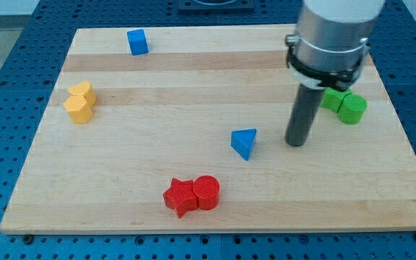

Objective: Move the blue triangle above the red circle

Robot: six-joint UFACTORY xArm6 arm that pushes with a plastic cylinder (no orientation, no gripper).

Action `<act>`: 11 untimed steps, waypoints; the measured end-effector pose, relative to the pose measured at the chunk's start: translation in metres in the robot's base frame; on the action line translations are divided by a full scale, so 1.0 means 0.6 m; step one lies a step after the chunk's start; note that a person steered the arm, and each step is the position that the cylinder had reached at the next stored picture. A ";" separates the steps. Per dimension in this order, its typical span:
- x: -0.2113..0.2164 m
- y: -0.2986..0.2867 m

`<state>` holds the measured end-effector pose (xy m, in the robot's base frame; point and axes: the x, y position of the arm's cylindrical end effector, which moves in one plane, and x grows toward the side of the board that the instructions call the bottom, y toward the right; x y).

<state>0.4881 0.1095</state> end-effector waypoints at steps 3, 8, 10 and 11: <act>0.025 -0.126; 0.025 -0.178; -0.005 -0.178; -0.016 -0.197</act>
